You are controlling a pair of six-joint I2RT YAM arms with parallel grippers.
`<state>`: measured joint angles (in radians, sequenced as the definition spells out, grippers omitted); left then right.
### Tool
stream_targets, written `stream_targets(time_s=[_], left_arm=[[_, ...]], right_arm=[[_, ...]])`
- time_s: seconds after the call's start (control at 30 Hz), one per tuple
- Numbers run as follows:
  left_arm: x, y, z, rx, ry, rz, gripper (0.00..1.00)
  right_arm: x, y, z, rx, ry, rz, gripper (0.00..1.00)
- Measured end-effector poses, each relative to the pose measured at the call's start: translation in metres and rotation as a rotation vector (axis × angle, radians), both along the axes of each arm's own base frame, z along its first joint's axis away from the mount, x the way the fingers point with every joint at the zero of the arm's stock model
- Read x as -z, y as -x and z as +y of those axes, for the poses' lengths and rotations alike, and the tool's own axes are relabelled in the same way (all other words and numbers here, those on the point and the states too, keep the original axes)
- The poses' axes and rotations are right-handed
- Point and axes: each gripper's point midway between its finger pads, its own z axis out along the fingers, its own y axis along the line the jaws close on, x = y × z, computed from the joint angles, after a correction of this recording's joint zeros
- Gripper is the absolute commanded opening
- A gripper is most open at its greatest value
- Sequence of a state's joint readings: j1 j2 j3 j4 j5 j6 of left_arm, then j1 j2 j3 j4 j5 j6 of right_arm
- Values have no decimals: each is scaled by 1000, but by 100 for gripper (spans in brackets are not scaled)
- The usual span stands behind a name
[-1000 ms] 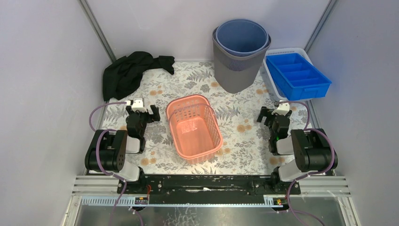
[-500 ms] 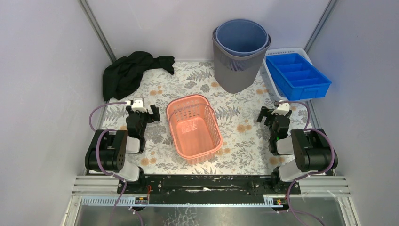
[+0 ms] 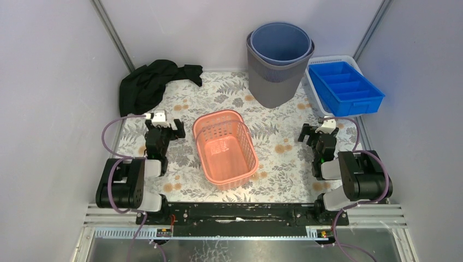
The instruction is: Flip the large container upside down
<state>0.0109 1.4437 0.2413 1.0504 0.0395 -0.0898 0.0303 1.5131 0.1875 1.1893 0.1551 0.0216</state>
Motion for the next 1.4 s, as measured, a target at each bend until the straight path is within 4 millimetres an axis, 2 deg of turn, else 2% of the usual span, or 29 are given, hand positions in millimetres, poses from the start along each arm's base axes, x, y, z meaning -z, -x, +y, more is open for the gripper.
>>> stream_targets(time_s=[0.07,0.17,0.37,0.47,0.5,0.53,0.6,0.7,0.83,0.93,1.03,1.13,1.27,1.4], left_arm=[[-17,-4,-1,8,-2,-26,100],[-35,-4,-4,18,-2,-60,100],[-54,5,-17,69,25,-82,100],[-61,8,-32,121,57,-72,100],[-67,9,-43,154,77,-65,100],[-69,9,-45,158,79,-66,100],[-82,9,-63,213,104,-63,100],[-107,12,-88,287,143,-67,100],[-145,18,-109,331,229,-70,100],[-175,21,-116,335,318,-69,100],[-193,24,-124,359,394,-49,100],[-202,31,-134,402,462,1,100],[-211,47,-152,501,525,73,100],[-226,69,-171,641,596,108,100]], right_arm=[[-5,1,0,0,0,-8,99],[-28,1,0,-2,-1,-62,99],[-70,6,8,-44,-11,-151,99],[-84,7,16,-89,-28,-141,99],[-91,6,20,-105,-38,-140,99],[-102,5,24,-127,-53,-147,99],[-125,4,32,-157,-88,-168,99],[-161,5,41,-183,-170,-200,99],[-191,12,55,-216,-290,-164,99],[-203,19,70,-263,-376,-73,99],[-213,23,91,-353,-442,34,99],[-219,29,110,-435,-510,125,99],[-229,47,134,-557,-605,214,99],[-255,68,167,-773,-760,284,99]])
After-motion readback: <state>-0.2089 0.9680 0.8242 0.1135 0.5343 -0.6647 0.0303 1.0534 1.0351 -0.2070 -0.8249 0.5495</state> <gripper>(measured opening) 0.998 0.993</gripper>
